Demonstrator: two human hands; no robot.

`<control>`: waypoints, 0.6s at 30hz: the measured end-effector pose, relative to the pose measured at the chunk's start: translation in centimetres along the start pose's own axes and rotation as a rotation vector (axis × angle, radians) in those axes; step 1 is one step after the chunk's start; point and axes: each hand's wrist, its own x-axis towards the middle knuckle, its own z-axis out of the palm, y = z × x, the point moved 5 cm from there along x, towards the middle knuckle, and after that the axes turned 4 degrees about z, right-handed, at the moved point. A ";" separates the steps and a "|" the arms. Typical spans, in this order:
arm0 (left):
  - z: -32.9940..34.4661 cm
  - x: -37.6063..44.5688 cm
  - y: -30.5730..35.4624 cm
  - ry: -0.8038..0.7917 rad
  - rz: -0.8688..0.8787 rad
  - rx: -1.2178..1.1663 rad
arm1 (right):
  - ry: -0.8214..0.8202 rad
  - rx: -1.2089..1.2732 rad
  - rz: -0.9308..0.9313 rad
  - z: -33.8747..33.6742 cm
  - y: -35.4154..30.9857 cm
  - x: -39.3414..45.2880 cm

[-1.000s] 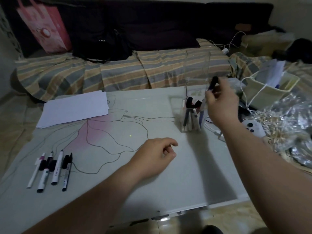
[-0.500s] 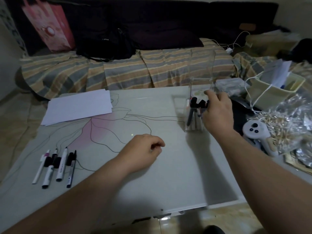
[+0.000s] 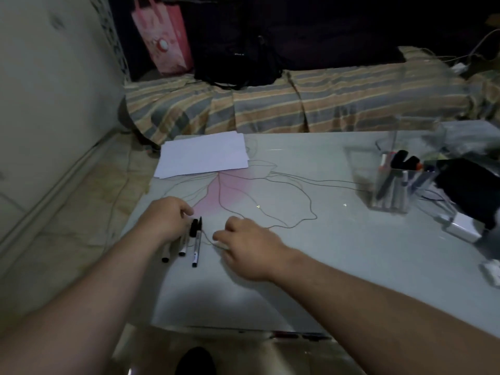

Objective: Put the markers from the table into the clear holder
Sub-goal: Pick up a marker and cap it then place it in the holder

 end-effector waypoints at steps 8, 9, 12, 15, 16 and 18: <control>1.3 0.0 -0.9 -0.040 -0.006 0.091 | -0.108 0.067 0.048 4.9 -3.2 2.9; 1.4 0.1 -0.6 -0.041 -0.012 0.101 | -0.064 0.086 0.100 4.8 -2.7 2.9; 2.2 0.3 0.8 -0.046 -0.010 0.151 | 0.012 0.062 0.264 3.9 -0.4 2.5; 3.0 0.1 2.8 -0.040 0.039 0.168 | -0.029 -0.003 0.342 2.5 2.1 1.2; 3.6 0.0 3.6 -0.069 0.067 0.175 | -0.038 -0.001 0.371 1.9 3.0 0.6; 4.8 -0.3 5.0 -0.143 0.098 0.177 | -0.059 0.032 0.439 0.7 5.0 -0.7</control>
